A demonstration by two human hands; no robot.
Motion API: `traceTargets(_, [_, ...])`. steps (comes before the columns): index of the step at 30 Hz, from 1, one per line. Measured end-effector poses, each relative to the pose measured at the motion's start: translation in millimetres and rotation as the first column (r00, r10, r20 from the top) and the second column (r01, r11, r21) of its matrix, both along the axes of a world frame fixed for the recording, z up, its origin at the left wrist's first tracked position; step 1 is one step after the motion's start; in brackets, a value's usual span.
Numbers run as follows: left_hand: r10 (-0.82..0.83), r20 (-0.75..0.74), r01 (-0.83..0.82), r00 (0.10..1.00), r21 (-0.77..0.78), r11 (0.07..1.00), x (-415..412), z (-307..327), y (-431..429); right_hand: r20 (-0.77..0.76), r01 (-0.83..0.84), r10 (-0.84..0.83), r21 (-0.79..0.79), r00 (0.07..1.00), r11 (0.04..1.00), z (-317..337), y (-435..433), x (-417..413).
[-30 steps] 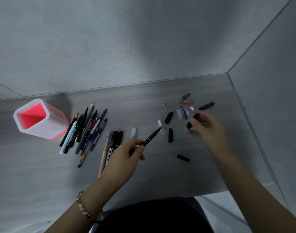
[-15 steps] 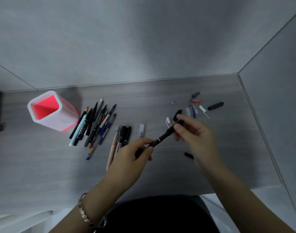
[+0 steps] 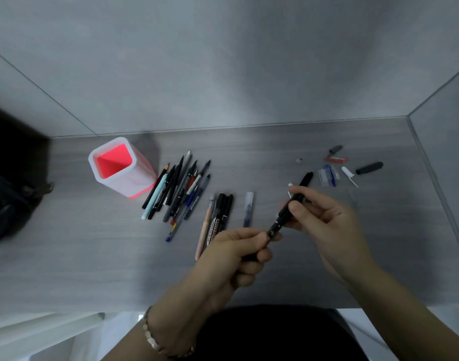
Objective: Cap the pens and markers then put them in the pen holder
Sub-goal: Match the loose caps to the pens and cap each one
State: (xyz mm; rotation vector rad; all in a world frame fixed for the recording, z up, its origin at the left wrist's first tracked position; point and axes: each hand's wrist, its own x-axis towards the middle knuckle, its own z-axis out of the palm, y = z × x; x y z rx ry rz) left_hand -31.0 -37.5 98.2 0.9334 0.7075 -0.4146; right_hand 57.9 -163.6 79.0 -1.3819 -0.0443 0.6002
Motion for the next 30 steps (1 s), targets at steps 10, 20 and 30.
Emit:
traceTargets(10, [0.000, -0.063, 0.058, 0.998, 0.922, 0.384, -31, -73, 47, 0.034, -0.228, 0.262, -0.397, 0.964, 0.889, -48, 11, 3])
traceTargets(20, [-0.120, -0.246, 0.225, 0.962, 0.961, -0.163, -8, -105, 80, 0.005, -0.234, 0.270, -0.488, 0.963, 0.841, -59, -14, 6])
traceTargets(30, [-0.220, -0.542, 0.447, 0.811, 0.817, -0.364, 44, -106, 94, -0.023, -0.146, 0.159, -0.538, 0.987, 0.830, -64, -41, 20])
